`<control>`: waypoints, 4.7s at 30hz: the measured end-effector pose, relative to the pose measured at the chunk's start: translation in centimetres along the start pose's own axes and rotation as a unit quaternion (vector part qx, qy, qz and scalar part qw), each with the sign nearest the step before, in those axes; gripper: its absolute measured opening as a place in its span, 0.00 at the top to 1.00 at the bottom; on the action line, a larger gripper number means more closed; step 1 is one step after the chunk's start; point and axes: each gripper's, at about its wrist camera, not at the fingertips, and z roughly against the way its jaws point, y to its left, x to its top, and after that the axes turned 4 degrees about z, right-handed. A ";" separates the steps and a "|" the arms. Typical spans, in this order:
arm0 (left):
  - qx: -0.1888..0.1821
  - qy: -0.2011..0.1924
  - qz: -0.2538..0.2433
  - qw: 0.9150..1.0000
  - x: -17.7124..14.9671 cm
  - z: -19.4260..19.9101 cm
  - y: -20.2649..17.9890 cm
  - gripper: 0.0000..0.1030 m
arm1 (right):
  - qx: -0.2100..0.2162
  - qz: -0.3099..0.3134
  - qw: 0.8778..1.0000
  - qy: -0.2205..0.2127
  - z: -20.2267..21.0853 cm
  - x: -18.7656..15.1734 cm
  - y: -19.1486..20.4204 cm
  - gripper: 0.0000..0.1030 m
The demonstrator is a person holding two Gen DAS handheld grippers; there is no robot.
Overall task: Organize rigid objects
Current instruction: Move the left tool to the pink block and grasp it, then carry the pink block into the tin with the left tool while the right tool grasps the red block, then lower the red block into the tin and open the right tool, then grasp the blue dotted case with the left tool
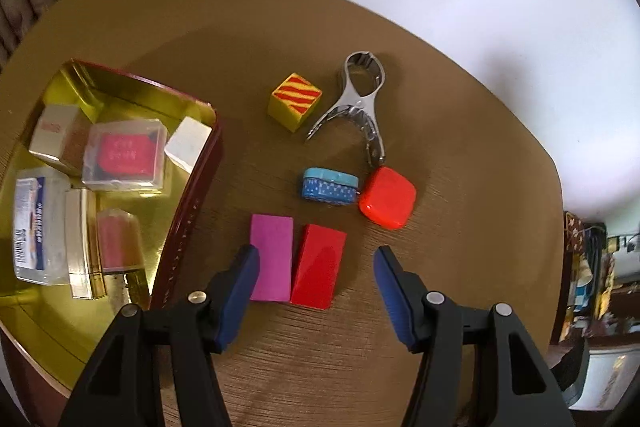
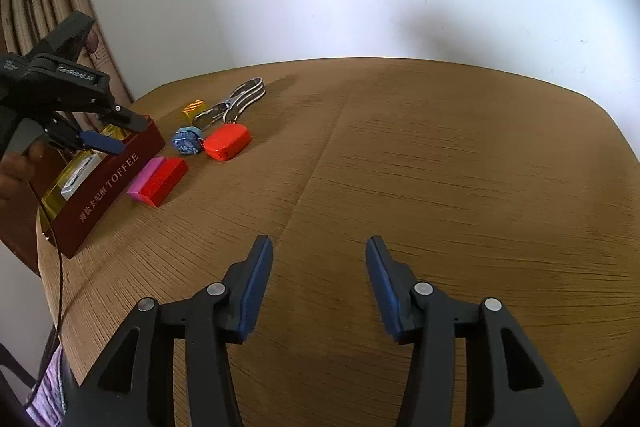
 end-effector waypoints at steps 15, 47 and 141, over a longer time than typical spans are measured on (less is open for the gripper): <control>0.046 0.024 0.003 0.999 0.8 -3.3 2.4 0.42 | 0.003 0.000 1.000 0.001 -0.6 0.1 0.1 0.42; 0.068 0.036 -0.027 0.997 -1.4 -6.1 0.8 0.70 | 0.006 0.004 1.000 0.008 -1.2 0.1 -0.3 0.29; 0.133 -0.278 0.050 0.950 -16.0 11.9 19.1 0.47 | 0.003 0.064 0.997 0.034 -5.1 3.5 7.8 0.55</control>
